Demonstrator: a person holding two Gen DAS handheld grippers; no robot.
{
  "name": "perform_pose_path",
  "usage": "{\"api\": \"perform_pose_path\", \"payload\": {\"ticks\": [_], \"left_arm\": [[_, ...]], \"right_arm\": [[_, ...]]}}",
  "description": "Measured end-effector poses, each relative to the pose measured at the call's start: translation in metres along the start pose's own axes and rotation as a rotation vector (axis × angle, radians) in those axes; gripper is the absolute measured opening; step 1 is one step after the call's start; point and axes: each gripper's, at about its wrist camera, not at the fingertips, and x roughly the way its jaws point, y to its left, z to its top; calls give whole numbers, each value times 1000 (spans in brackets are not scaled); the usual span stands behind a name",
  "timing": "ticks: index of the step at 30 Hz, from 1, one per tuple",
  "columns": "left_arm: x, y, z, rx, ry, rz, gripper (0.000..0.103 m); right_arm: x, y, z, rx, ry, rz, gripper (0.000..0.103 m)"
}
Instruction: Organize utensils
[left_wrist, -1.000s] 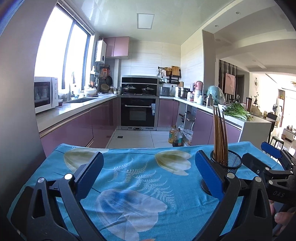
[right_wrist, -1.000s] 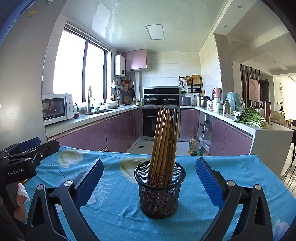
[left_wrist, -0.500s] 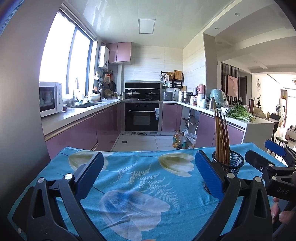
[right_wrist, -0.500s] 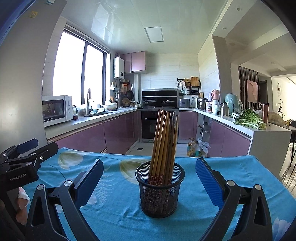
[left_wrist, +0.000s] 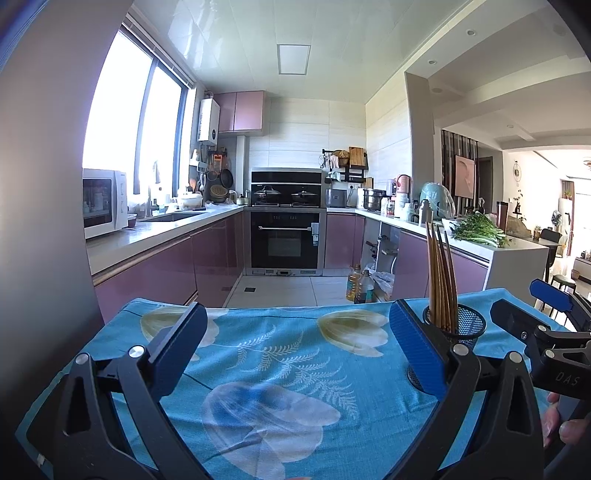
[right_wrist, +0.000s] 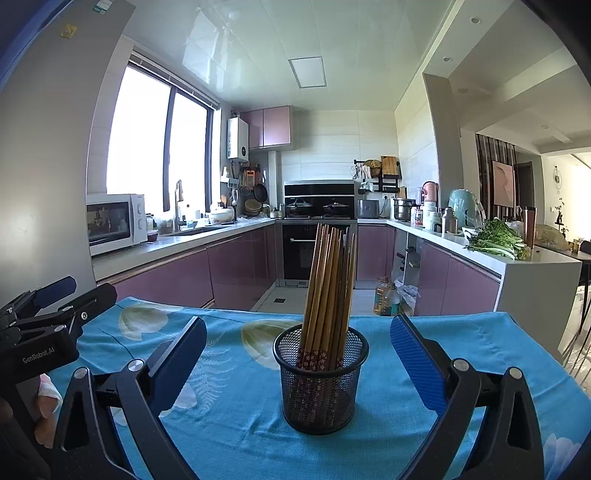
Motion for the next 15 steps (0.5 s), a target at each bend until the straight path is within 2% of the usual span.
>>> {"api": "perform_pose_path", "payload": {"ticks": [15], "left_arm": [[-3,-1,0,7,-7,4,97]], "right_arm": [[-2,3,0,0,-7,-4,96]]}}
